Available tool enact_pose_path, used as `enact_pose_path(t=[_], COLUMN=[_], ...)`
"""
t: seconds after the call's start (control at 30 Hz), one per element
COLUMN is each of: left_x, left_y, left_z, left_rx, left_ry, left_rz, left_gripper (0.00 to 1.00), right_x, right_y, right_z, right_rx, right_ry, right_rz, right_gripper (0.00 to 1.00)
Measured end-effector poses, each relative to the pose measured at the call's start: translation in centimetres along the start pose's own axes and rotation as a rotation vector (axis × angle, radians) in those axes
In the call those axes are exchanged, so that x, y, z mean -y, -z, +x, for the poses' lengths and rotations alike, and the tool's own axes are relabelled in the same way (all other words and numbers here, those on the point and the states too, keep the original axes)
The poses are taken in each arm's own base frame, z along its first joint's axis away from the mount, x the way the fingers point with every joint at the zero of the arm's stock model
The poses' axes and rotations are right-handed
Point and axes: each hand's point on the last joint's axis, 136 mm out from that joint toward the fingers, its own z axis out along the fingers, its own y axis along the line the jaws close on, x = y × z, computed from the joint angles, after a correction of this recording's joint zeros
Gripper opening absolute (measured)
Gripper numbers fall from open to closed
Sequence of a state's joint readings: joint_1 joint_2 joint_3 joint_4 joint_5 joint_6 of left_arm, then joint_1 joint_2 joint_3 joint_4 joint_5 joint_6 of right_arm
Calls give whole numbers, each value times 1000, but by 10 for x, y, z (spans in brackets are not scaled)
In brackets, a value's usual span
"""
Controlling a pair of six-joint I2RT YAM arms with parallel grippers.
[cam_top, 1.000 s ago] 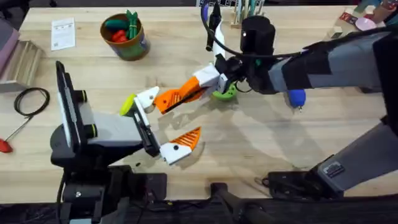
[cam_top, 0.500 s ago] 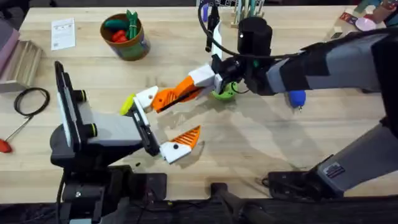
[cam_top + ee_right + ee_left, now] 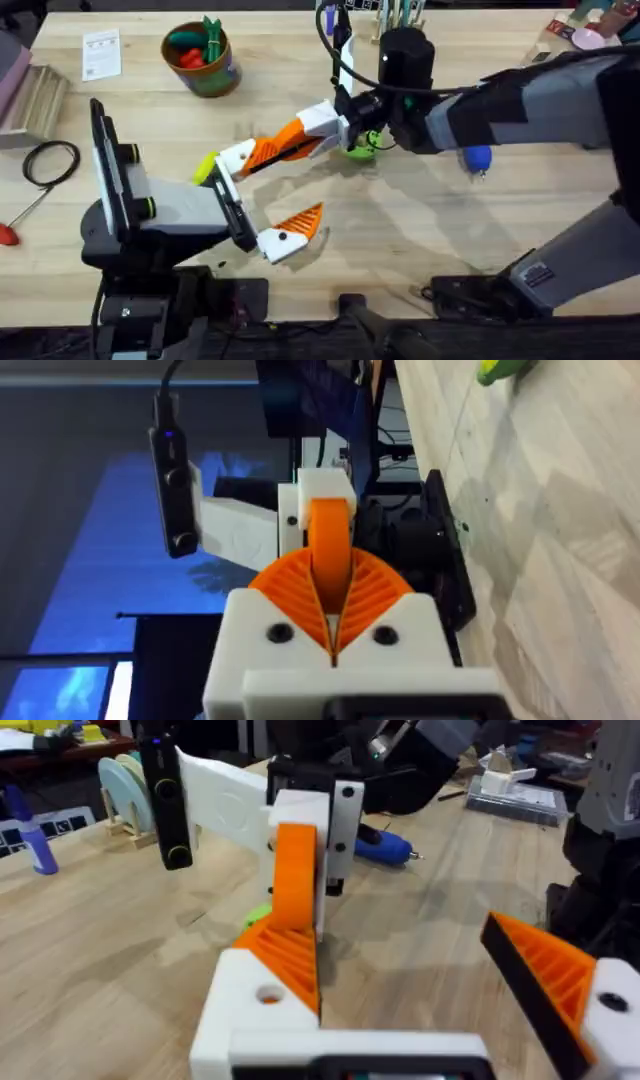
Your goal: Pick up the gripper from the table and insert it into the empty holder that is missing its gripper. Then pick up a screw, insert it into the mounting hole, and use the screwdriver to tighten it. Finally, clean up the table by picking up the vegetable and placing it into the bucket.
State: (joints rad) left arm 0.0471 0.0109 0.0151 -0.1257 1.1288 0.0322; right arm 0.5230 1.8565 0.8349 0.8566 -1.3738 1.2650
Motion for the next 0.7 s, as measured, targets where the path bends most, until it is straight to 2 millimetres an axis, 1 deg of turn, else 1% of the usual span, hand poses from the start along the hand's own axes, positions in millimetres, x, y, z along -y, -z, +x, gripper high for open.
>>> enact_pose_path(t=[0.7], left_x=[-2], left_y=[0], left_z=[0], left_rx=[0], left_ry=[15], left_rz=[-9], left_gripper=[986], right_x=[1], right_y=[-12], right_z=[-1], right_rx=[14], right_ry=[-9], right_rz=[12], right_gripper=[9])
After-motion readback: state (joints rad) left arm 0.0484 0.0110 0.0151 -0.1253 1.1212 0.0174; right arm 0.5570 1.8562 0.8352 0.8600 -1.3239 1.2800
